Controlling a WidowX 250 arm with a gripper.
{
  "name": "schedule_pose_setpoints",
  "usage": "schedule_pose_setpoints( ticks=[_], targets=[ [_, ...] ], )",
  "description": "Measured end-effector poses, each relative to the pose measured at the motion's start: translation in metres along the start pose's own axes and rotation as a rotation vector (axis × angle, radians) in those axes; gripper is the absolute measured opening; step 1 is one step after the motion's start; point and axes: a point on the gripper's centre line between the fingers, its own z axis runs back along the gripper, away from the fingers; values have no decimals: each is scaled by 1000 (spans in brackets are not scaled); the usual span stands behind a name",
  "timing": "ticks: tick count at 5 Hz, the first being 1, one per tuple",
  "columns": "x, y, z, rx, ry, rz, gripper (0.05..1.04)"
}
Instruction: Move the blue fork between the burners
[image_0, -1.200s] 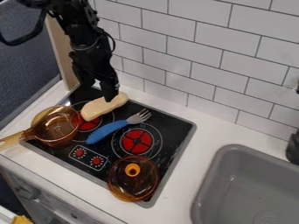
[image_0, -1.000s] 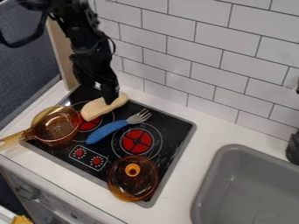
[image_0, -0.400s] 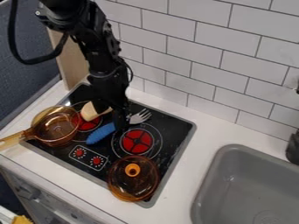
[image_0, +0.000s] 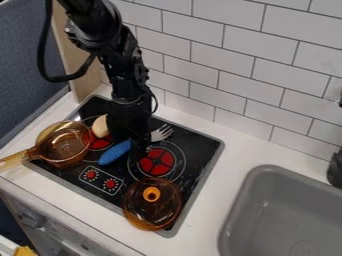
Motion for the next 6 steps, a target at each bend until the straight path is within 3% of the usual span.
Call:
schedule_pose_setpoints(
  ticks=[1, 2, 3, 4, 5, 6],
  targets=[
    [-3, 2, -8, 7, 31, -30, 945],
    [-1, 2, -8, 20, 13, -44, 653],
    [-1, 1, -9, 18, 9, -48, 426],
    [1, -7, -8, -39, 13, -46, 415],
    [1, -19, -6, -59, 21, -26, 414],
    [7, -29, 8, -11, 40, 62, 412]
  ],
)
